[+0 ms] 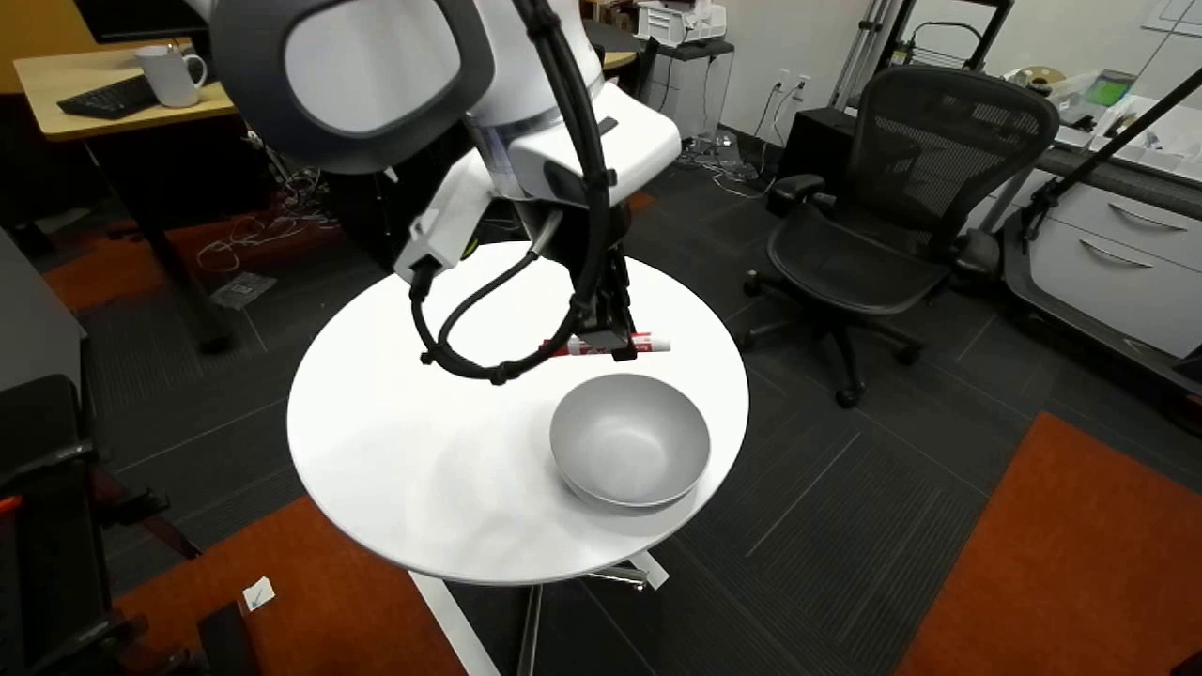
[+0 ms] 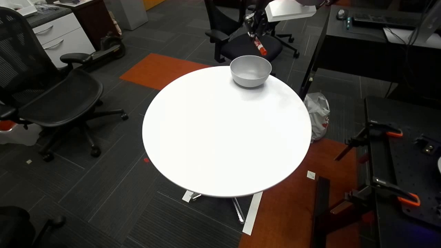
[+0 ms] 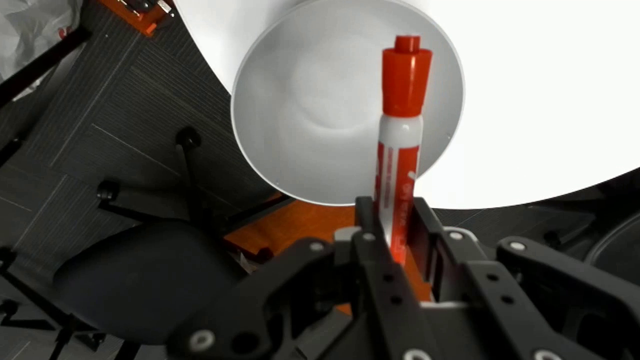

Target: Pick up the marker and put it on the bowl

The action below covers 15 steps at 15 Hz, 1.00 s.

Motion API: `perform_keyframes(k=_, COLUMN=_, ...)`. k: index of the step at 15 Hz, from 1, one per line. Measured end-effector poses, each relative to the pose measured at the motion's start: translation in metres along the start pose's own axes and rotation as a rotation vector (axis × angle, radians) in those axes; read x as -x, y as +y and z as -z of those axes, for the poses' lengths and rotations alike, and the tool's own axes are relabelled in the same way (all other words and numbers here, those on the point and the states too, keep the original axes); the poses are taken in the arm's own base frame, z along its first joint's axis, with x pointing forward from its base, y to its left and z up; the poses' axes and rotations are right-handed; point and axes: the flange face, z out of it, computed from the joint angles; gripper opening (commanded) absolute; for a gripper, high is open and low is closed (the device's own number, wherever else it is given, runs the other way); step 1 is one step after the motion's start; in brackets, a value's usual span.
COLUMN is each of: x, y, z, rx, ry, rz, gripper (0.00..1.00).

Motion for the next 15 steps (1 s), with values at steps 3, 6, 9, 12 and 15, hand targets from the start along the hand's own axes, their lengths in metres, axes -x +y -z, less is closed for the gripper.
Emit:
perform_keyframes(k=3, x=-0.006, y=0.005, z=-0.022, rx=0.005, ry=-0.019, rz=-0.031, gripper=0.05)
perform_keyframes(k=6, x=-0.01, y=0.008, z=-0.045, rx=0.003, ry=-0.04, rz=-0.061, gripper=0.05)
perform_keyframes(k=9, x=-0.016, y=0.008, z=-0.064, rx=0.004, ry=-0.047, rz=-0.086, gripper=0.45)
perform_keyframes(k=12, x=-0.023, y=0.005, z=-0.076, rx=0.001, ry=-0.046, rz=-0.11, gripper=0.61)
perform_keyframes(k=15, x=-0.026, y=0.003, z=-0.083, rx=-0.002, ry=-0.044, rz=-0.121, gripper=0.83)
